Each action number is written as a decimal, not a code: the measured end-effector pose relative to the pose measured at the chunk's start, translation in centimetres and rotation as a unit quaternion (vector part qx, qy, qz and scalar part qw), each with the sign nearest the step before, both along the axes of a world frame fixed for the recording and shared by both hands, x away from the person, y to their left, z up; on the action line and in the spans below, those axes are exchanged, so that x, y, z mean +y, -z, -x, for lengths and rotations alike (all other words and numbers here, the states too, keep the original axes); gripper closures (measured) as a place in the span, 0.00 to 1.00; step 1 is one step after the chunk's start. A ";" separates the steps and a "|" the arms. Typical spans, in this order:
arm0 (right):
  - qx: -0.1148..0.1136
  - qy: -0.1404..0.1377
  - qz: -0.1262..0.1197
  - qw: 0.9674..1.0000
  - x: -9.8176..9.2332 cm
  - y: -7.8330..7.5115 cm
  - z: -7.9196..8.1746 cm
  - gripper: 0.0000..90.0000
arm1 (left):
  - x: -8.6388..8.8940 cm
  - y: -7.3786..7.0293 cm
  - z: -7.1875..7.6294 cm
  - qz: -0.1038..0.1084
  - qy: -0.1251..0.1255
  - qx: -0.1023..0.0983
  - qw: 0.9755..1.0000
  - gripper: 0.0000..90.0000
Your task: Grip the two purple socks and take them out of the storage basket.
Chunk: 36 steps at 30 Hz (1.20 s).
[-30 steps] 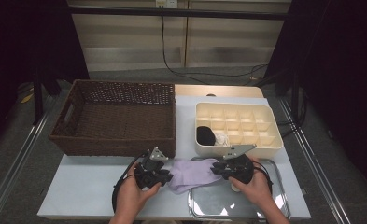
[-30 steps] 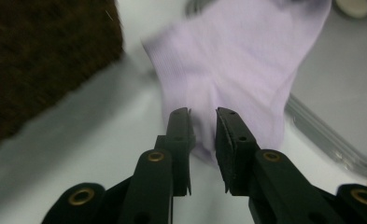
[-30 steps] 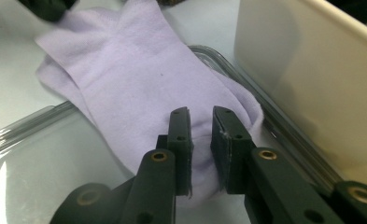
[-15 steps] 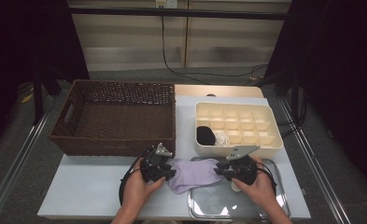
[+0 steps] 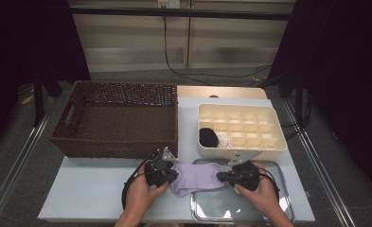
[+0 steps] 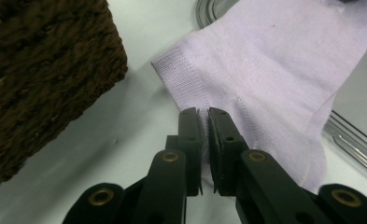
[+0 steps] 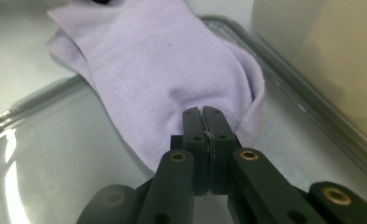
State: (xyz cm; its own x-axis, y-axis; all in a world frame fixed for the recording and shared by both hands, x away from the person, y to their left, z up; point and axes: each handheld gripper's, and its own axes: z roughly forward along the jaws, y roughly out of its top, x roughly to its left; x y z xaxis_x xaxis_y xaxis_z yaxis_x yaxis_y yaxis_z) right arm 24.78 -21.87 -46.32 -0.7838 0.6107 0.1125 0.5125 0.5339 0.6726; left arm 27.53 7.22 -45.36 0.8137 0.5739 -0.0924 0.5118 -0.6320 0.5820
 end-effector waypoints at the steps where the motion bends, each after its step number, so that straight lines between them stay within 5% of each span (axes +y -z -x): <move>1: -0.001 0.003 -0.008 1.000 0.0 -0.3 0.0 0.98 | 0.1 -0.2 0.0 0.000 0.000 -0.002 1.000 0.94; 8: -0.021 0.006 -0.022 1.000 -0.2 -2.3 -0.4 0.98 | 1.1 -1.0 0.3 0.019 -0.008 0.005 1.000 0.94; 13: -0.012 0.008 -0.038 0.999 -0.3 -2.0 -0.7 0.97 | 1.3 -0.9 0.6 0.033 -0.001 0.033 0.999 0.94; 18: -0.004 0.017 -0.015 1.000 -0.4 -0.6 -0.9 0.95 | 0.7 0.3 0.9 0.014 0.009 0.045 0.999 0.94; 20: -0.008 0.028 -0.019 0.999 -0.5 -0.5 -1.0 0.87 | 0.6 0.5 1.0 0.012 0.009 0.042 0.999 0.93; 26: -0.032 0.066 -0.033 0.997 -1.4 -1.6 -2.1 0.82 | 0.4 0.6 1.1 0.000 0.014 0.040 0.999 0.93; 31: 0.000 0.062 -0.013 0.998 -1.2 -0.3 -2.8 0.93 | 0.3 0.6 1.1 -0.003 0.013 0.032 0.999 0.94; 36: 0.020 0.060 -0.033 0.997 -1.9 0.2 -1.6 0.96 | 0.4 0.5 0.8 -0.008 0.010 0.024 1.000 0.94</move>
